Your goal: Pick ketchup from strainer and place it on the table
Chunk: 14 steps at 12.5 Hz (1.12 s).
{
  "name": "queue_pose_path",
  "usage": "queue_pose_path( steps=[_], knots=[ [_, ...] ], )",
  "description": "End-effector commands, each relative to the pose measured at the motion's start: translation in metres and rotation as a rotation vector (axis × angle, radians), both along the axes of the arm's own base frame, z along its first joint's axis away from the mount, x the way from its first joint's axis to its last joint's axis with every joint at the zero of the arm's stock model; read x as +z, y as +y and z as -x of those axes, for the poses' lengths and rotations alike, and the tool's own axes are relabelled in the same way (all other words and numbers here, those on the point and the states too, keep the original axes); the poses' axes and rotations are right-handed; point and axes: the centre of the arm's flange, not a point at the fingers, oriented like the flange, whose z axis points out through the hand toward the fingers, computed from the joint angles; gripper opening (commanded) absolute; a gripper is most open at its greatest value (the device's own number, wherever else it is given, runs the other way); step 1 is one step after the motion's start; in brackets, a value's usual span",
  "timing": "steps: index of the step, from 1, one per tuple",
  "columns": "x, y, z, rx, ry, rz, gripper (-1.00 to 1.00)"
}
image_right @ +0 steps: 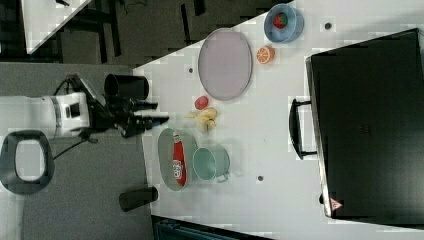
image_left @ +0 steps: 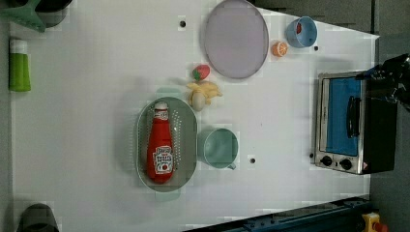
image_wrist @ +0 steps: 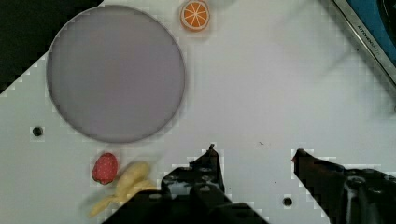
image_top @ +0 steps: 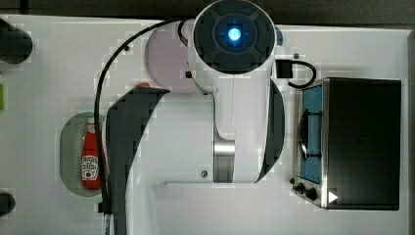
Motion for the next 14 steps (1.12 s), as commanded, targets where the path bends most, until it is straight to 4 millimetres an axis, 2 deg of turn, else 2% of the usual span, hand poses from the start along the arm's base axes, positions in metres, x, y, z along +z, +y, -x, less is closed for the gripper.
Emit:
queue_pose_path(
  steps=[1,3,5,9,14],
  knots=[
    [0.057,0.001,0.089,-0.063,0.025,-0.02,0.59],
    [0.051,0.027,0.086,-0.013,0.038,-0.01,0.99],
    [0.042,0.067,0.084,0.064,0.049,0.004,1.0],
    [0.015,0.167,0.087,0.256,0.057,0.027,1.0],
    [-0.035,0.286,0.109,0.493,0.061,0.005,1.0]
  ],
)
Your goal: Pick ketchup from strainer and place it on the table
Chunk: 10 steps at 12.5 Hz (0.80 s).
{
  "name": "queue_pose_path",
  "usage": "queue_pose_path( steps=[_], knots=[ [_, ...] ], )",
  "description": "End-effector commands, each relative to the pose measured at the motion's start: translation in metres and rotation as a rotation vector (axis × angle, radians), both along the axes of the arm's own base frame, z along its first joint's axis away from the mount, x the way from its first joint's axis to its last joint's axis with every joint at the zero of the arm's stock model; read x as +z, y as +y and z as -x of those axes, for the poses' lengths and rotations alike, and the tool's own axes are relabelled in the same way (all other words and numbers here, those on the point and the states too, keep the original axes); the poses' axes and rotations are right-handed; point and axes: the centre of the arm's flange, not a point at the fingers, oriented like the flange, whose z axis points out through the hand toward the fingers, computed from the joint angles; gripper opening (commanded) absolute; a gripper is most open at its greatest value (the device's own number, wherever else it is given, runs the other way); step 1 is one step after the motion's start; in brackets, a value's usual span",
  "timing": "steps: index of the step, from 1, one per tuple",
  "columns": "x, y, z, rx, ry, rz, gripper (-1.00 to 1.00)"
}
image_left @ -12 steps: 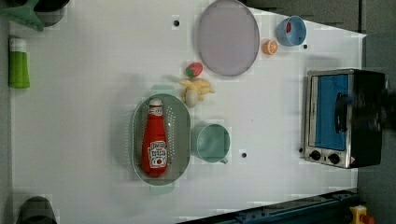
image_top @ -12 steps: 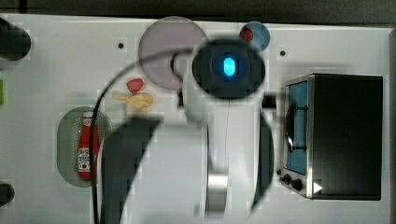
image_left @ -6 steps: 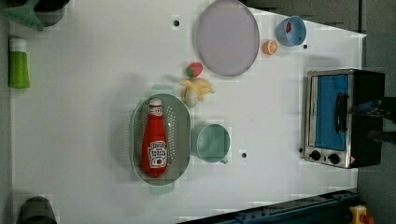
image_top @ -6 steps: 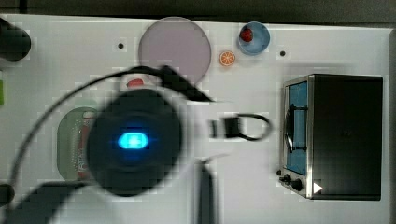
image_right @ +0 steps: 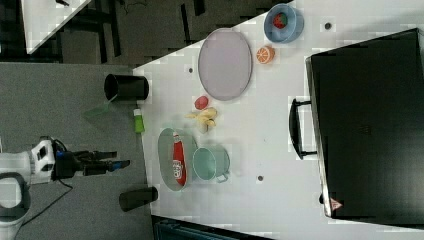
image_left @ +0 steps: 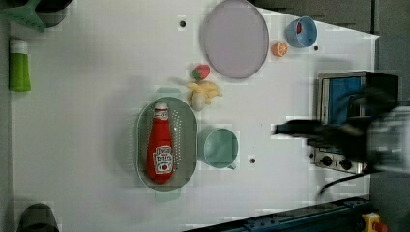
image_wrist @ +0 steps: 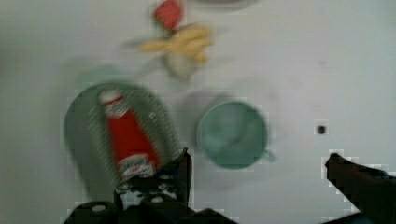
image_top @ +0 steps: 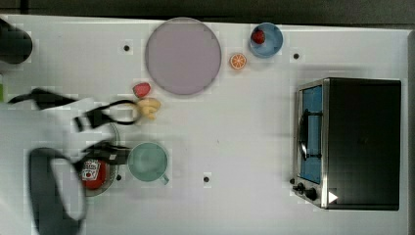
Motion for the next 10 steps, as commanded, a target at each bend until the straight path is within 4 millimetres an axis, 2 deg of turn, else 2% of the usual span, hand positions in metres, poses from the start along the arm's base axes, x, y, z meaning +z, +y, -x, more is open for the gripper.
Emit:
queue_pose_path(
  steps=[1,3,5,7,10],
  knots=[
    [-0.029,0.05,0.018,0.07,0.027,-0.021,1.0],
    [-0.055,0.084,0.033,0.138,0.037,-0.048,1.0],
    [-0.086,0.107,0.043,0.17,0.023,-0.091,1.0],
    [-0.119,0.116,0.049,0.137,-0.01,-0.125,1.0],
    [-0.175,0.115,0.057,0.112,-0.05,-0.114,1.0]
  ],
)
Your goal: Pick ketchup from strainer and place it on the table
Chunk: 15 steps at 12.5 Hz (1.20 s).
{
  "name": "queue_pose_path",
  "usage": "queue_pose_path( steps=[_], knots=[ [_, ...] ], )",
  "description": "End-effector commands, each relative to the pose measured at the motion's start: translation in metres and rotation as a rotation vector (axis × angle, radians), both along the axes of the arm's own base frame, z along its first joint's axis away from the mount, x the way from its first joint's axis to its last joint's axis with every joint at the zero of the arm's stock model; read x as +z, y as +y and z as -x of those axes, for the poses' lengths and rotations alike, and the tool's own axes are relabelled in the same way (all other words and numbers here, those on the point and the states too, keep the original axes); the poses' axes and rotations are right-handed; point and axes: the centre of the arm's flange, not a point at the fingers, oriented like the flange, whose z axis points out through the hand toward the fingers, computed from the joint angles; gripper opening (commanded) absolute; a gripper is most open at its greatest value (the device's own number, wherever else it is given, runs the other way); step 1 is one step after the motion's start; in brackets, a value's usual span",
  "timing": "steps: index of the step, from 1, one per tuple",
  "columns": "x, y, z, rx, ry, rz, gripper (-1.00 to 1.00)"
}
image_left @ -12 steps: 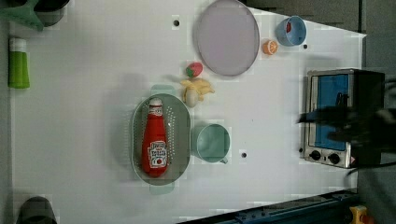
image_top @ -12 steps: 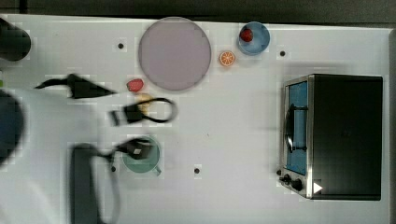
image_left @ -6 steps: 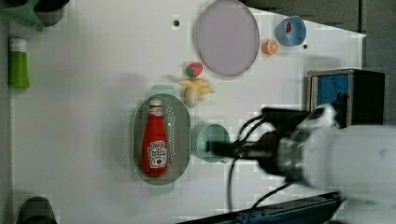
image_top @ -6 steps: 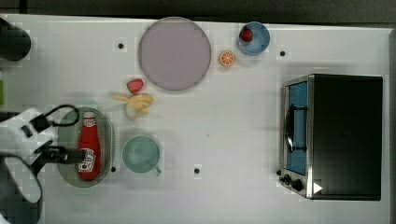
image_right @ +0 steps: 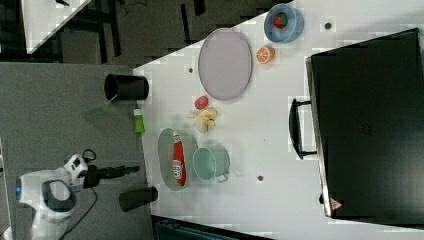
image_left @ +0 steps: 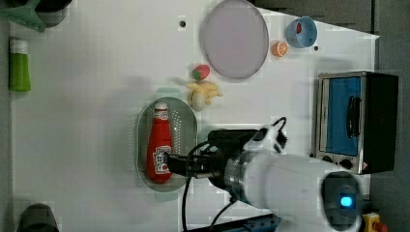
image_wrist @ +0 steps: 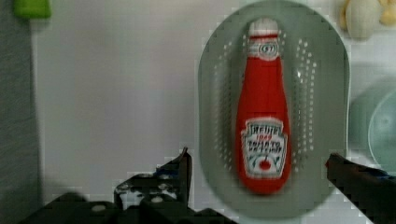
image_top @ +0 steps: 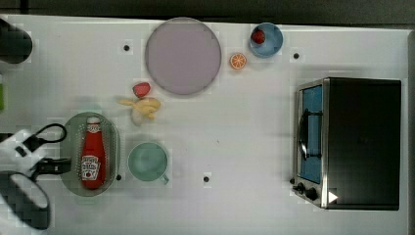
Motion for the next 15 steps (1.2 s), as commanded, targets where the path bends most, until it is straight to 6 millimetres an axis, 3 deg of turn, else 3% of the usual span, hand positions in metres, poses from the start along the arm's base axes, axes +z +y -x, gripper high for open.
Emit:
queue_pose_path(
  steps=[1,8,13,14,15],
  knots=[
    [-0.06,-0.024,0.002,-0.127,0.014,0.03,1.0],
    [-0.16,-0.02,0.005,-0.135,0.1,-0.047,1.0],
    [-0.199,-0.014,-0.007,-0.13,0.112,-0.057,1.0],
    [-0.205,-0.012,-0.005,-0.134,0.12,-0.052,0.91],
    [-0.208,-0.012,-0.005,-0.133,0.122,-0.047,0.68]
  ],
)
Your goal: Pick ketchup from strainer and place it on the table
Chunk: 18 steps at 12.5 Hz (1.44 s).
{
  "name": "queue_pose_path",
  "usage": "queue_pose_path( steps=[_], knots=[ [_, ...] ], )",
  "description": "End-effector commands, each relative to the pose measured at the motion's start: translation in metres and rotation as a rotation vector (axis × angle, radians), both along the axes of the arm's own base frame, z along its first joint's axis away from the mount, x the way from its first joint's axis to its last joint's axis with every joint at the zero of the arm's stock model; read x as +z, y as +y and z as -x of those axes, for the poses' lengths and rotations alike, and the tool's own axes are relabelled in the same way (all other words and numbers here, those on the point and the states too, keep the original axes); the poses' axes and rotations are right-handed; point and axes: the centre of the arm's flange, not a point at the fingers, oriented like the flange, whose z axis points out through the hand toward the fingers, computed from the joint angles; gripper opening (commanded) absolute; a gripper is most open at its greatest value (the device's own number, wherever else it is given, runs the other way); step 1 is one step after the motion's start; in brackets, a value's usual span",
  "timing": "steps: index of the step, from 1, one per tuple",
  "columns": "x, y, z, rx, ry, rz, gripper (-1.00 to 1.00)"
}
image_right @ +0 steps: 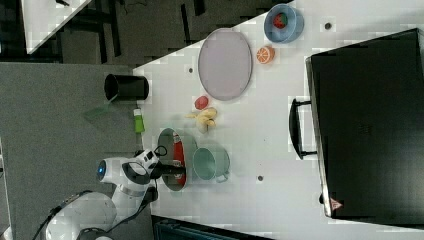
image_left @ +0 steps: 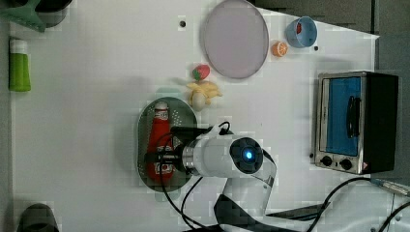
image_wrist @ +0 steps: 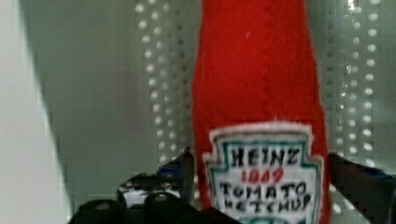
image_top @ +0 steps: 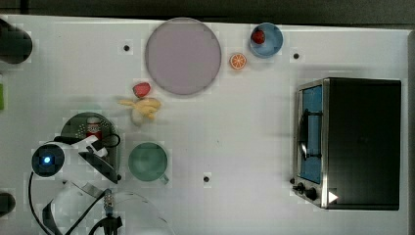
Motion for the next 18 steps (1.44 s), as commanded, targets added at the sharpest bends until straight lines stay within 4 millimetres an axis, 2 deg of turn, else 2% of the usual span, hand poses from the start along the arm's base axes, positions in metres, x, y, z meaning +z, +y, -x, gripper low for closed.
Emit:
queue_pose_path(
  steps=[1,2,5,7,10,14,16,18],
  knots=[
    [0.012,0.016,-0.015,-0.057,-0.045,-0.025,0.43],
    [0.014,0.018,-0.015,-0.056,-0.05,-0.03,0.21],
    [0.018,0.018,-0.013,-0.047,-0.049,-0.013,0.19],
    [0.034,0.024,-0.013,-0.038,-0.074,-0.028,0.19],
    [0.09,0.036,-0.015,-0.023,-0.141,-0.021,0.19],
    [0.178,0.039,-0.028,-0.162,-0.091,0.013,0.19],
    [0.214,0.028,-0.047,-0.175,-0.033,0.025,0.19],
    [0.249,0.008,-0.079,-0.157,-0.025,0.034,0.19]
  ],
)
